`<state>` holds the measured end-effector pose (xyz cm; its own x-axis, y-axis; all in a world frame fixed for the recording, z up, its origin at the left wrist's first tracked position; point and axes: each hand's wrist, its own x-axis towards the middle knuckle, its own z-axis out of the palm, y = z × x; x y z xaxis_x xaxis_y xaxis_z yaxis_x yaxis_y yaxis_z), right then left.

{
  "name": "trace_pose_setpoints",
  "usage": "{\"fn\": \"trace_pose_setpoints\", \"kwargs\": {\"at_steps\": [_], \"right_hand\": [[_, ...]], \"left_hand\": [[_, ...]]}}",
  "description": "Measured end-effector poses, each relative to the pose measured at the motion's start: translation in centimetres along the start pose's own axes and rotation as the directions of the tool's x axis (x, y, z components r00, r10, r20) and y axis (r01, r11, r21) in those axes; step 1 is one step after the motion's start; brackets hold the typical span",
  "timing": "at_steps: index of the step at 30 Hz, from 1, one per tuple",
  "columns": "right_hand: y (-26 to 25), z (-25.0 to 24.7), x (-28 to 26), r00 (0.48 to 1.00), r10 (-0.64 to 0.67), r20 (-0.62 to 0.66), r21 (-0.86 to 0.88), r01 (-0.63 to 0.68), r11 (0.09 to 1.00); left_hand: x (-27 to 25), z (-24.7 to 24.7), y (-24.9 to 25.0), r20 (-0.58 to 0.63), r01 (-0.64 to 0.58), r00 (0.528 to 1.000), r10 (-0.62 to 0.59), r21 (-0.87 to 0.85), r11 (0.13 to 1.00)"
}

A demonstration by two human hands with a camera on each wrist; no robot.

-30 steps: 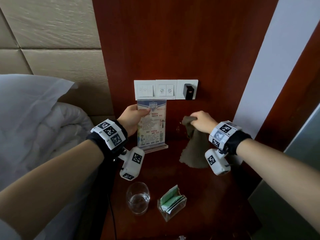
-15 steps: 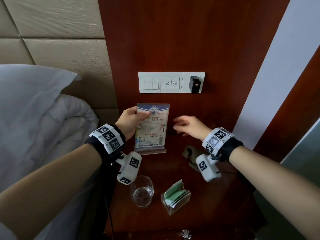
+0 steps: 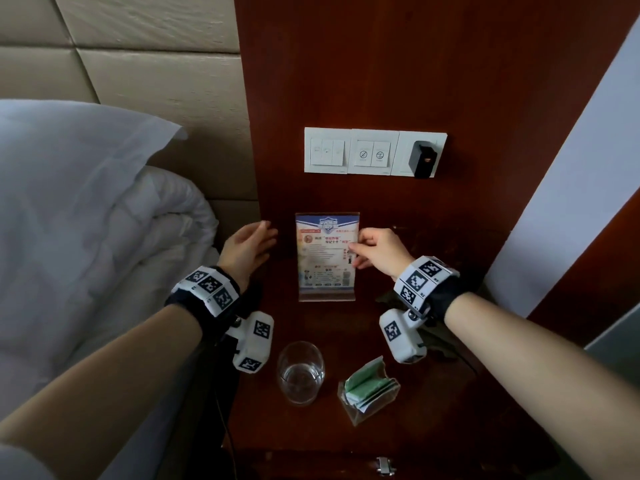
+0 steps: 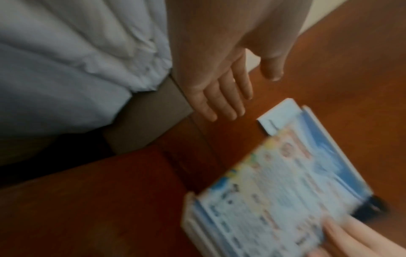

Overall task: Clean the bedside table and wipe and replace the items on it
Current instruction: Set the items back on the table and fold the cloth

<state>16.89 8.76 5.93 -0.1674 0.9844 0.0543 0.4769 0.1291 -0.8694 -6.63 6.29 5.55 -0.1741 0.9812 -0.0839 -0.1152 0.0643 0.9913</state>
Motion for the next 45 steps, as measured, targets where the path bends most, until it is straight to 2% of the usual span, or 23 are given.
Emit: {"fn": "trace_pose_setpoints", "kwargs": {"at_steps": [2, 4, 5, 7, 9, 11, 12, 14, 16, 20, 26, 35, 38, 41, 43, 45], "right_hand": [[1.1, 0.0, 0.5, 0.999, 0.032, -0.042, -0.004, -0.032, 0.999], [2.0, 0.3, 1.0, 0.997, 0.061, -0.055, 0.007, -0.061, 0.998], [2.2, 0.4, 1.2, 0.996, 0.064, -0.058, 0.012, -0.063, 0.998], [2.6, 1.1, 1.8, 0.996, 0.064, -0.064, 0.012, -0.063, 0.998], [3.0, 1.9, 2.5, 0.994, 0.081, -0.068, 0.028, -0.079, 0.996], [3.3, 2.7, 3.3, 0.992, 0.105, -0.064, 0.055, -0.101, 0.993], [3.4, 3.0, 3.7, 0.992, 0.109, -0.064, 0.069, -0.105, 0.992], [3.6, 3.7, 4.5, 0.992, 0.107, -0.066, 0.081, -0.101, 0.992], [3.8, 4.4, 5.3, 0.993, 0.099, -0.070, 0.072, -0.094, 0.993], [4.2, 5.5, 6.9, 0.992, 0.099, -0.084, 0.046, -0.095, 0.994], [4.8, 7.4, 8.5, 0.987, 0.109, -0.120, 0.058, -0.103, 0.993], [4.2, 8.1, 9.2, 0.990, 0.101, -0.101, 0.003, -0.101, 0.995], [4.0, 7.8, 9.0, 0.990, 0.131, -0.059, -0.122, -0.138, 0.983], [3.3, 6.9, 8.1, 0.977, 0.192, -0.088, -0.244, -0.208, 0.947], [2.5, 6.5, 6.7, 0.973, 0.230, -0.002, -0.255, -0.223, 0.941], [1.5, 6.3, 4.7, 0.946, 0.250, 0.209, -0.296, -0.182, 0.938]], "left_hand": [[0.6, -1.9, -2.9, 0.015, 0.064, 0.997, -0.070, 0.268, 0.961], [1.0, -3.0, -5.7, 0.149, -0.010, 0.984, -0.102, 0.610, 0.792], [1.0, -3.2, -6.7, 0.225, -0.084, 0.967, -0.116, 0.718, 0.691], [0.9, -3.0, -8.1, 0.339, -0.195, 0.923, -0.182, 0.820, 0.538], [1.0, -3.0, -9.3, 0.387, -0.262, 0.874, -0.295, 0.886, 0.383], [1.0, -3.1, -10.4, 0.382, -0.358, 0.822, -0.423, 0.923, 0.139], [1.0, -3.1, -10.7, 0.375, -0.400, 0.805, -0.460, 0.915, 0.046], [1.1, -3.0, -10.9, 0.370, -0.442, 0.787, -0.493, 0.896, -0.033], [1.3, -2.7, -10.6, 0.376, -0.458, 0.779, -0.502, 0.888, -0.046], [1.5, -2.3, -10.3, 0.365, -0.433, 0.779, -0.510, 0.901, -0.015], [2.1, -1.9, -10.4, 0.345, -0.433, 0.787, -0.511, 0.899, -0.061], [2.1, -1.6, -10.1, 0.338, -0.427, 0.791, -0.511, 0.902, -0.065], [2.1, -1.5, -10.0, 0.334, -0.425, 0.792, -0.511, 0.903, -0.069], [2.0, -1.4, -9.9, 0.327, -0.425, 0.791, -0.517, 0.901, -0.081], [1.9, -1.4, -9.9, 0.327, -0.425, 0.793, -0.514, 0.901, -0.084], [1.9, -1.4, -9.9, 0.326, -0.425, 0.796, -0.510, 0.901, -0.088]]}}
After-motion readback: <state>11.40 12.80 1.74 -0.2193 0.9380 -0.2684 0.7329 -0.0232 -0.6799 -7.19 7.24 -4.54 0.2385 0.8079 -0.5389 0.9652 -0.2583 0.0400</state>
